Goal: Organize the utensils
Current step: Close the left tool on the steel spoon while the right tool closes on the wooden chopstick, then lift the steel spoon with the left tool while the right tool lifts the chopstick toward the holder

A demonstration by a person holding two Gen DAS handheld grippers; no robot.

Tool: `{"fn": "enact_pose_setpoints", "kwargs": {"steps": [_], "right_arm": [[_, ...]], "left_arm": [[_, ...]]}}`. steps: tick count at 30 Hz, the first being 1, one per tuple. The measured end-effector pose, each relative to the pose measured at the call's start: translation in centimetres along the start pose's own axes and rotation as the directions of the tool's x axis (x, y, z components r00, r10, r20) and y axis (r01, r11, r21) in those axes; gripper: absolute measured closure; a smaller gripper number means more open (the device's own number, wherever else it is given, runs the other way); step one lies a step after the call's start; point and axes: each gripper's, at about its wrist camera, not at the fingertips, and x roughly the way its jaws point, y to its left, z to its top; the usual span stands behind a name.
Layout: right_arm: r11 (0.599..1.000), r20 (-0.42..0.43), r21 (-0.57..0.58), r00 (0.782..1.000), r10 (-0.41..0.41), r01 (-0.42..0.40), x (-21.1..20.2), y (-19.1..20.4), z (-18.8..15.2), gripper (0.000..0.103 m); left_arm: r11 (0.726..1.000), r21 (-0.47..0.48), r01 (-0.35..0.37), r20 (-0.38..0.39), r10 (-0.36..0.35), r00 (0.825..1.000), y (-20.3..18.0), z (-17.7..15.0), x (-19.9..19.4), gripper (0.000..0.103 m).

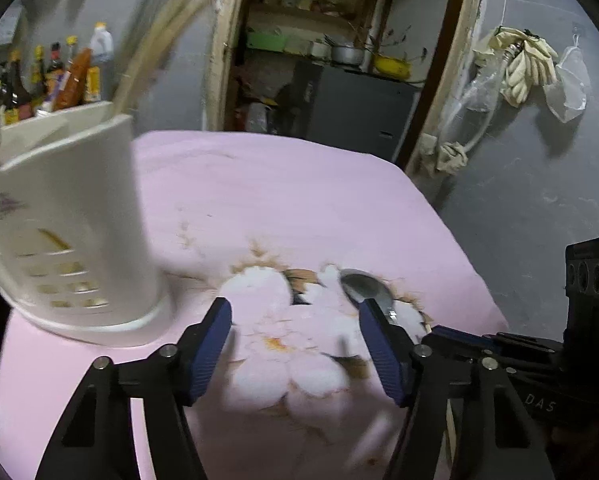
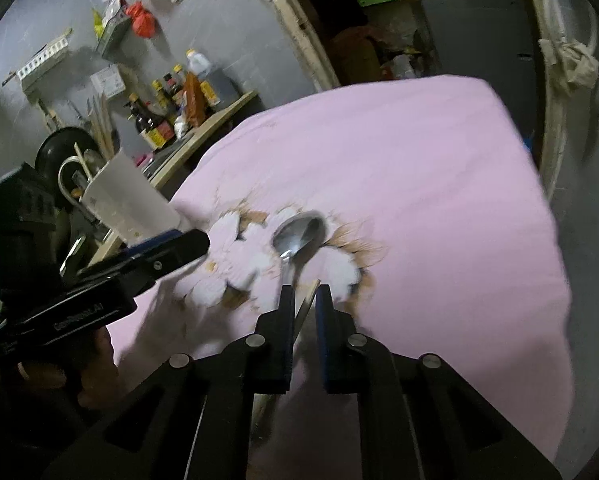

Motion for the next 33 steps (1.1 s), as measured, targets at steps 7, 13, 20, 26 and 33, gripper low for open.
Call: {"fn": "enact_pose_setpoints", "kwargs": {"steps": [7, 13, 20, 26, 33], "right_arm": [[0.996, 0.037, 0.078, 0.998, -0.05, 0.047, -1.0, -3.1, 0.6, 0.095], [0.992, 0.045, 0.12, 0.998, -0.049, 0.043, -0.6, -4.3, 0.6, 0.095], [0.989, 0.043, 0.146, 0.998, -0.041, 0.035, -0.3, -4.7, 0.2, 0.095], [0.986, 0.039, 0.163, 0.999, -0.036, 0.029, -0.2, -5.1, -0.1, 0.095], [0.983, 0.049, 0.182, 0.999, -0.024, 0.015, -0.7, -4.8, -0.1, 0.097]], "left_arm": [[0.996, -0.022, 0.09, -0.061, -0.091, 0.994, -1.5, 0.3, 2.4, 0.05], [0.987, -0.032, 0.16, -0.131, -0.163, 0.978, -2.7, 0.1, 4.2, 0.061], [0.971, -0.102, 0.215, -0.184, -0.231, 0.955, -2.6, 0.3, 6.0, 0.07], [0.962, -0.117, 0.248, -0.25, -0.271, 0.93, -3.0, 0.5, 7.4, 0.089], [0.952, -0.123, 0.281, -0.261, -0.304, 0.916, -3.5, 0.5, 6.9, 0.098]]}}
